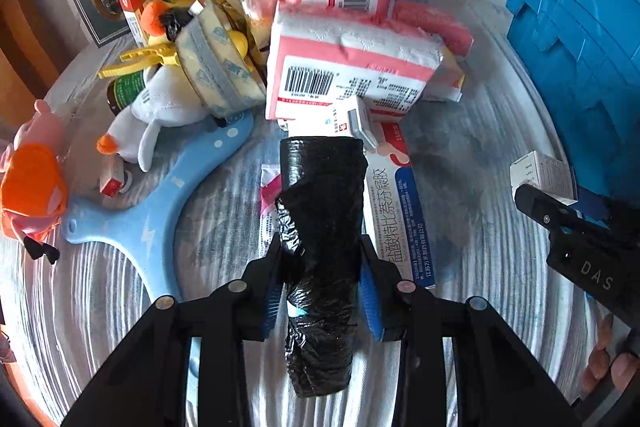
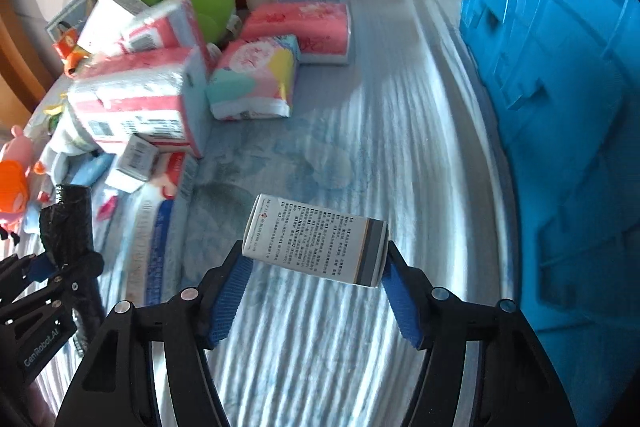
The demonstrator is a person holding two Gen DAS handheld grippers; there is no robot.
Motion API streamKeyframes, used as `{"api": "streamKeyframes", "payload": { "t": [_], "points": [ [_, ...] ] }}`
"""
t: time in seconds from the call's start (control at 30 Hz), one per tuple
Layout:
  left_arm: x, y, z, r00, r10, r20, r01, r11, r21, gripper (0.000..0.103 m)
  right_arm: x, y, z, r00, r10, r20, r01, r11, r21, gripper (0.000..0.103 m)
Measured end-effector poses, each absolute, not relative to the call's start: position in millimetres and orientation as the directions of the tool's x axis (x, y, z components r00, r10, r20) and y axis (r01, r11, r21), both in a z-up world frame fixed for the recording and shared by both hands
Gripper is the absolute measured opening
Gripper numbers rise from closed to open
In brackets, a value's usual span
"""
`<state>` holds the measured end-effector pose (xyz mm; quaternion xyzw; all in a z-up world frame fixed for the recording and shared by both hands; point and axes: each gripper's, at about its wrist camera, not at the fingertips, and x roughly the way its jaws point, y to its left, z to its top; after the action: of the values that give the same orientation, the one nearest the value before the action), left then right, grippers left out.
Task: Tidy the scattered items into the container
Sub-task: 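Grasp the black rolled bag with the left tool while the right tool grasps the white medicine box, then carry the black bag and white box into the blue crate and release both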
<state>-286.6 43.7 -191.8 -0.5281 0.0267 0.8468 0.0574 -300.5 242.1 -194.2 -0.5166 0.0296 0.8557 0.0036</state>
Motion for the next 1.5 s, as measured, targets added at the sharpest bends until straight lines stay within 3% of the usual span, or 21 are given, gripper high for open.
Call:
{"api": "streamKeyframes", "payload": {
  "t": [0.43,0.9,1.1,1.37,1.5],
  "points": [
    [-231,30,-70,-0.652,0.140,-0.745,-0.187,-0.982,-0.021,0.034,-232,195,-66,-0.700,-0.039,-0.713,0.025,-0.999,0.030,0.064],
    [-169,63,60,-0.817,0.278,-0.506,-0.320,-0.947,-0.004,0.034,-144,194,70,-0.869,0.107,-0.483,-0.087,-0.994,-0.063,0.064],
    [-152,116,101,-0.840,0.337,-0.426,-0.379,-0.925,0.015,0.034,-119,242,113,-0.894,0.194,-0.404,-0.177,-0.981,-0.079,0.064],
    [-150,244,145,-0.846,0.392,-0.362,-0.427,-0.904,0.019,0.034,-115,365,158,-0.888,0.280,-0.364,-0.255,-0.960,-0.118,0.065],
    [-172,327,156,-0.817,0.413,-0.402,-0.445,-0.896,-0.017,0.034,-136,450,165,-0.865,0.300,-0.403,-0.257,-0.953,-0.159,0.065]
  ]
}}
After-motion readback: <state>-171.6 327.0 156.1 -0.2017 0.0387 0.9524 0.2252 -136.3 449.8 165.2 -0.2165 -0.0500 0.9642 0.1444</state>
